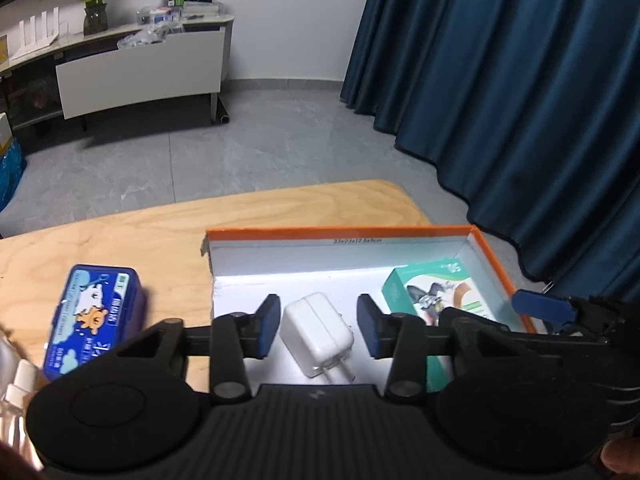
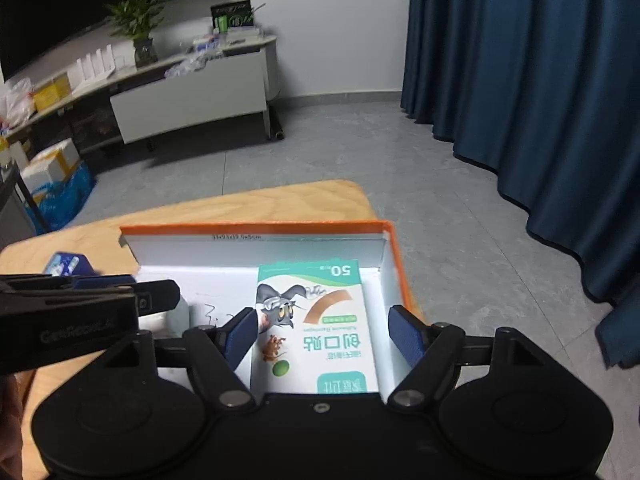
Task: Organize rigid objects
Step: 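Lower and release the charger and bandage box into the tray with both tools, then withdraw both tools from the tray back toward the cluttered table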
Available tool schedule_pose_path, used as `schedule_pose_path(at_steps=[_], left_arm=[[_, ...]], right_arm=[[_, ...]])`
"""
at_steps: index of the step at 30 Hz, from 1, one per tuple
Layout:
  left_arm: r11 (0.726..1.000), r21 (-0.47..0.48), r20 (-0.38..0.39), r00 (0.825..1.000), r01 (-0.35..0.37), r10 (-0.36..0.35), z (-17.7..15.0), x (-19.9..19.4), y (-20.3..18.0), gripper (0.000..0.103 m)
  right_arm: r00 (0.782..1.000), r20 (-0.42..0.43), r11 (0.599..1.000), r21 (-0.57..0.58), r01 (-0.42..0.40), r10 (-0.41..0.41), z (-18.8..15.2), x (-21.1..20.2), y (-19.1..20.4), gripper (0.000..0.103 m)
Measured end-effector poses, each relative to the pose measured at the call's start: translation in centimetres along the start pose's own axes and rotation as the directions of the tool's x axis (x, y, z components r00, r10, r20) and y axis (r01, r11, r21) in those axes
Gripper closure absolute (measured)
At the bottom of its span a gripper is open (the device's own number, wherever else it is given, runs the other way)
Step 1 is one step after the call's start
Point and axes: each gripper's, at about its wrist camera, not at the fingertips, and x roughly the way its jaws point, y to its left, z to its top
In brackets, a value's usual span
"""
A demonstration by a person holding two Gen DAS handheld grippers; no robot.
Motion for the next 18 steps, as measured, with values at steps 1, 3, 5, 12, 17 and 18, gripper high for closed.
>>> schedule_pose_path(at_steps=[1,3,5,12,17,18], left_arm=[[1.0,0.003,0.006,1.0,0.001,-0.001,0.0,-0.4,-0.2,0.054],[1.0,0.012,0.021,1.0,-0.014,0.014,-0.1,-1.5,-0.3,0.044],[1.0,0.012,0.033,0.999,-0.021,0.021,-0.4,-2.5,-0.4,0.039],[0.997,0.061,0.068,0.997,-0.044,0.04,-2.3,-6.0,-1.0,0.031],[0.996,0.071,0.084,0.995,-0.06,0.054,-3.6,-8.1,-0.3,0.029],[0.995,0.069,0.089,0.994,-0.067,0.061,-3.8,-8.5,-0.1,0.028]], right_arm=[[1.0,0.007,1.0,0.003,0.001,-0.001,-0.1,-0.4,0.0,0.015],[1.0,0.019,1.0,0.001,0.001,-0.001,-0.3,-1.3,0.0,0.015],[1.0,0.024,1.0,-0.007,-0.003,0.003,-0.6,-2.2,0.3,0.015],[0.998,0.042,0.997,-0.056,-0.045,0.047,-2.4,-5.1,2.7,0.014],[0.997,0.037,0.996,-0.059,-0.072,0.074,-3.6,-6.6,4.0,0.014],[0.996,0.035,0.995,-0.057,-0.081,0.083,-3.8,-6.9,4.2,0.014]])
